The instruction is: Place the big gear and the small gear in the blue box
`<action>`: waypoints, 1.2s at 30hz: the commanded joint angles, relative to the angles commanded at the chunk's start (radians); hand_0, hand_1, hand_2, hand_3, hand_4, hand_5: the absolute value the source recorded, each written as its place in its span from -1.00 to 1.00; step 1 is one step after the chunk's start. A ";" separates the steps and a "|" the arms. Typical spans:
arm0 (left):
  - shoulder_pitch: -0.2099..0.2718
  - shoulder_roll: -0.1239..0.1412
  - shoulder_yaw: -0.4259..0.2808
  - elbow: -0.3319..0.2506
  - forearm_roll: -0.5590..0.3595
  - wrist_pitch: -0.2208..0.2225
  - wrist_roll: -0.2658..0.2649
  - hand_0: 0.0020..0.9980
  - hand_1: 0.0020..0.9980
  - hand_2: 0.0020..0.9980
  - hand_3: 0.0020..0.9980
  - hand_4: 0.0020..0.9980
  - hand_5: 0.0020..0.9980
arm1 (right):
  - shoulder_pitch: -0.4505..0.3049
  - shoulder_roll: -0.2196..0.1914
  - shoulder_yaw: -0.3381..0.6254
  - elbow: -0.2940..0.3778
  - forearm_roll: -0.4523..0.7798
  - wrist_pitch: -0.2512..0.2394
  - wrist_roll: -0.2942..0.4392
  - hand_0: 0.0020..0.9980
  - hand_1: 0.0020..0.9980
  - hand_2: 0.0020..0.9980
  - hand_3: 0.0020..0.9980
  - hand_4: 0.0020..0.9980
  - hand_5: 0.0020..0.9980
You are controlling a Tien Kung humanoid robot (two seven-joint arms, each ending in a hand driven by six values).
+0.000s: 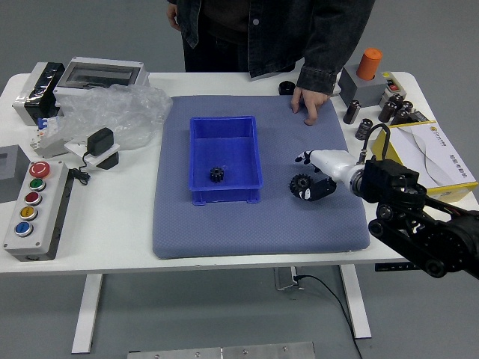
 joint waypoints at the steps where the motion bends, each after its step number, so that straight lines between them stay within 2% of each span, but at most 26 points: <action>1: 0.000 0.000 0.000 0.000 0.000 0.000 0.000 0.70 0.60 0.60 0.69 0.17 -0.88 | 0.000 0.001 -0.001 -0.001 -0.001 0.000 0.000 0.51 0.41 0.67 0.75 0.67 -0.34; 11: 0.001 -0.001 -0.001 0.000 0.001 0.000 0.000 0.70 0.60 0.60 0.69 0.17 -0.88 | -0.007 0.010 -0.011 -0.012 -0.010 -0.014 0.004 0.49 0.40 0.60 0.71 0.66 -0.34; 12: 0.003 -0.001 -0.001 0.000 0.001 0.000 0.000 0.70 0.60 0.60 0.69 0.17 -0.88 | -0.010 0.011 -0.011 -0.014 -0.012 -0.016 0.006 0.46 0.32 0.52 0.62 0.66 -0.33; 17: -0.001 -0.002 -0.001 0.000 0.002 -0.001 -0.002 0.70 0.60 0.60 0.69 0.17 -0.88 | -0.014 0.012 -0.005 -0.022 -0.020 -0.027 0.014 0.46 0.32 0.52 0.62 0.66 -0.33; 18: -0.002 -0.002 0.000 0.000 0.001 -0.001 -0.002 0.70 0.60 0.60 0.69 0.17 -0.88 | -0.014 0.013 -0.005 -0.024 -0.023 -0.029 0.015 0.42 0.28 0.44 0.55 0.64 -0.33; 23: 0.000 -0.001 0.005 0.000 -0.004 0.000 0.000 0.70 0.60 0.60 0.69 0.17 -0.88 | -0.018 0.018 -0.007 -0.031 -0.039 -0.048 0.027 0.42 0.28 0.44 0.55 0.64 -0.33; 24: 0.000 -0.001 0.006 0.000 -0.004 0.000 0.000 0.70 0.60 0.60 0.69 0.17 -0.88 | -0.019 0.019 -0.008 -0.033 -0.043 -0.051 0.029 0.32 0.18 0.30 0.33 0.51 -0.35; 29: -0.001 -0.002 0.005 0.000 -0.002 -0.001 -0.001 0.70 0.60 0.60 0.69 0.17 -0.88 | -0.026 0.023 -0.014 -0.040 -0.057 -0.060 0.033 0.32 0.18 0.30 0.33 0.51 -0.35; 30: -0.001 -0.003 0.005 0.000 -0.001 -0.001 -0.001 0.70 0.60 0.60 0.69 0.17 -0.88 | -0.027 0.024 -0.015 -0.041 -0.059 -0.060 0.032 0.29 0.17 0.26 0.31 0.40 -0.44; 35: -0.001 -0.003 0.006 0.000 0.000 -0.001 0.000 0.70 0.60 0.60 0.69 0.17 -0.88 | -0.033 0.026 -0.020 -0.046 -0.072 -0.068 0.034 0.29 0.17 0.26 0.31 0.40 -0.44; 36: -0.001 -0.002 0.007 0.000 0.000 -0.001 0.000 0.70 0.60 0.60 0.69 0.17 -0.88 | -0.034 0.027 -0.020 -0.047 -0.076 -0.073 0.036 0.38 0.09 0.14 0.21 0.31 -0.57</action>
